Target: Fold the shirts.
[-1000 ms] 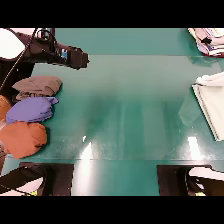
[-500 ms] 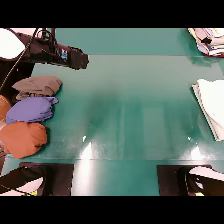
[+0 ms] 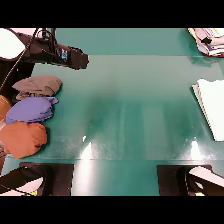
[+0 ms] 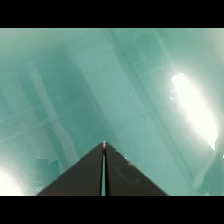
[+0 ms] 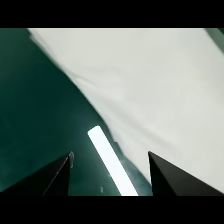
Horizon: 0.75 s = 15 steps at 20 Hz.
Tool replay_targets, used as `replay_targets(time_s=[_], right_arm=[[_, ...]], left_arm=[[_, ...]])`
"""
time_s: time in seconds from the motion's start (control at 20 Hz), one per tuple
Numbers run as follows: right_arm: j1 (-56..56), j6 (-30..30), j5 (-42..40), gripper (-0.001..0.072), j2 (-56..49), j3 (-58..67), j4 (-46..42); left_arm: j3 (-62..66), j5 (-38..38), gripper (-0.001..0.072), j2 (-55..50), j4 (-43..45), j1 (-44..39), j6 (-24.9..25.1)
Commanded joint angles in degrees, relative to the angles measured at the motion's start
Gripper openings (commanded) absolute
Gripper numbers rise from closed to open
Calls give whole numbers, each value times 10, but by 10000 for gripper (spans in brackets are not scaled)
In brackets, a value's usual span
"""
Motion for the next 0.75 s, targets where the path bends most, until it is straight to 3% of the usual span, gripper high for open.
replay_targets(time_s=[0.0, 0.15, 0.2, 0.25, 0.35, 0.7], right_arm=[[115, 0, -31, 556, 34, -3, 62], [251, 0, -48, 551, 50, -3, 59], [295, 0, -53, 456, 53, -3, 59], [333, 0, -54, 281, 53, -2, 59], [398, -5, -54, 37, 53, -2, 54], [485, -16, -58, 15, 53, -3, 55]], left_arm=[[0, -9, 26, 0, -1, 0, -1], [0, 7, 25, 0, -1, 0, -1], [0, 16, 25, 0, -1, 0, -1], [0, 24, 25, 0, -1, 0, -1], [1, 36, 25, 0, -1, 0, -1], [1, 61, 25, 0, -1, 0, -1]])
